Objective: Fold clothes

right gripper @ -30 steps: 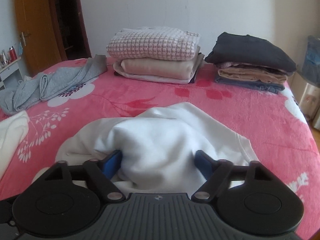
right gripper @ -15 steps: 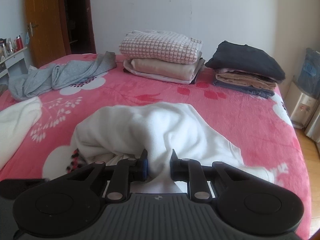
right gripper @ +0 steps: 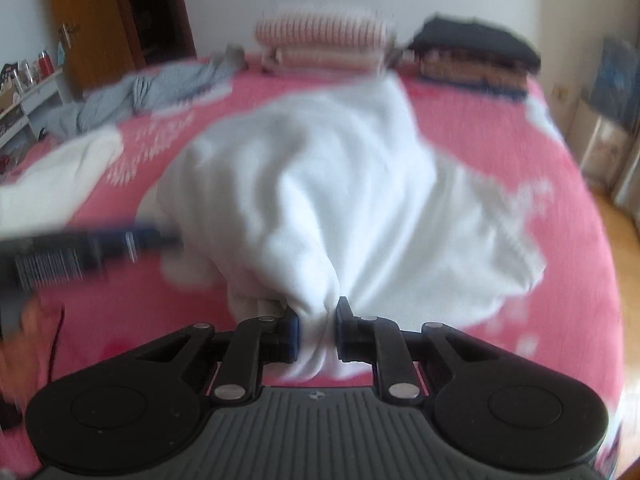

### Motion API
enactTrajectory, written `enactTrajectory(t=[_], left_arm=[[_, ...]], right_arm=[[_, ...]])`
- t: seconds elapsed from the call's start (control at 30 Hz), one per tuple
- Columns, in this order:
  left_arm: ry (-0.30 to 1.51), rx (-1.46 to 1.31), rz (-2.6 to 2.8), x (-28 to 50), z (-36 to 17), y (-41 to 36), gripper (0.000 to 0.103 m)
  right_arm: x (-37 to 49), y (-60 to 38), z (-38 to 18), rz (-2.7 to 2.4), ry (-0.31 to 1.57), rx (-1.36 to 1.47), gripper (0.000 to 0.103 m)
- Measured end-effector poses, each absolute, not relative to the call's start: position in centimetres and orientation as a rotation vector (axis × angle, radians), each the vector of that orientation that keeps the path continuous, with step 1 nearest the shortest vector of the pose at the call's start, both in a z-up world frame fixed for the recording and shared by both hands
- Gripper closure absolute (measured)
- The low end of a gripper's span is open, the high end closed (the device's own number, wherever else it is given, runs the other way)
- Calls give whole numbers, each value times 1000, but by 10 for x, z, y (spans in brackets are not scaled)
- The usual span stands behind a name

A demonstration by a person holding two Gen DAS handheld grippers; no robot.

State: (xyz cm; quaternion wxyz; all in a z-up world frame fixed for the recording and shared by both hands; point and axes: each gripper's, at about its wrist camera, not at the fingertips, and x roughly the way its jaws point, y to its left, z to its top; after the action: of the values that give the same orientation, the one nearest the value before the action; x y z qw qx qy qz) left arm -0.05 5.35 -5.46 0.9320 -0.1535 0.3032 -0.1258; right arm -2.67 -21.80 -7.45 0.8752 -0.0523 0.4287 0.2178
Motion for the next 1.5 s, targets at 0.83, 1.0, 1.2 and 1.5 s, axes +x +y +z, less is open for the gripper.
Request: enactTrajectory(t=[0.83,1.0,1.2,1.5], left_arm=[[670,-175,-389,35,-72,27,58],[688,-93,-400,22,-72,25,69],[741,-13,-406,15,-81,24,77],[809,-38,-427,-2,-91,45,79]], right_arm=[[-21,-297,-35,562,677,61,34],[66,-301,-36,565,619,246,11],[125,-289,-80,672,763,491,35],[39,-269,-67,888,771,419,81]])
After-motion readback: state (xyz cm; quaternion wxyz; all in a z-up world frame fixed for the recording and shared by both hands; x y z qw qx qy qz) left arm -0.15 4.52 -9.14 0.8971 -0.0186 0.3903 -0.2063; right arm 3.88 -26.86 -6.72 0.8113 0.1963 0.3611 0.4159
